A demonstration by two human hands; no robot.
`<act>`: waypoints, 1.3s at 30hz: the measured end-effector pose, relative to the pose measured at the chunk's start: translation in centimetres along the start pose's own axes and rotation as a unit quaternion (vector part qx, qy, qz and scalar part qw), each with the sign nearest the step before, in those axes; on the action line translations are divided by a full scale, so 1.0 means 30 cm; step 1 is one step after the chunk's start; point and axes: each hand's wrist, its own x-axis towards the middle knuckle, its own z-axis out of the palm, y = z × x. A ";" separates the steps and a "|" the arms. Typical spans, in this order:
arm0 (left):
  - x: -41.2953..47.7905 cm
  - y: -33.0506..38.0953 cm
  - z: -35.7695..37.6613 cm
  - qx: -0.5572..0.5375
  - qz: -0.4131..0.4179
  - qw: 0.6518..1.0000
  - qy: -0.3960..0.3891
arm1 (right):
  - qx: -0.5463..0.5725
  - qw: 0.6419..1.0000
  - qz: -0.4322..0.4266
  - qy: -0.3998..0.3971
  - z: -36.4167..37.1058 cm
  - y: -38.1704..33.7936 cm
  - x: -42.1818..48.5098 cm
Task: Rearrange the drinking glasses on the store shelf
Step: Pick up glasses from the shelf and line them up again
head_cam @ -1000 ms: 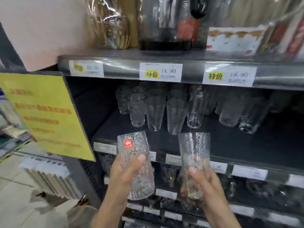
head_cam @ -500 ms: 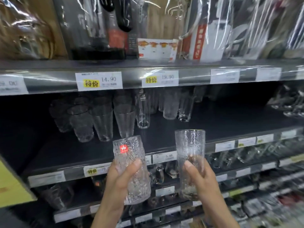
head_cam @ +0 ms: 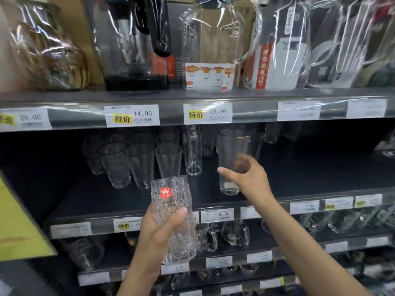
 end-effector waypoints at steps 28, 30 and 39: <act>0.066 -0.037 0.000 0.073 0.024 0.996 0.035 | -0.018 0.997 0.061 0.046 0.263 0.142 0.331; 0.069 -0.027 0.012 0.072 0.024 0.997 0.030 | -0.005 0.996 0.076 0.042 0.269 0.150 0.340; 0.074 -0.019 0.019 0.060 0.037 0.997 0.038 | -0.005 0.993 0.118 0.012 0.292 0.181 0.358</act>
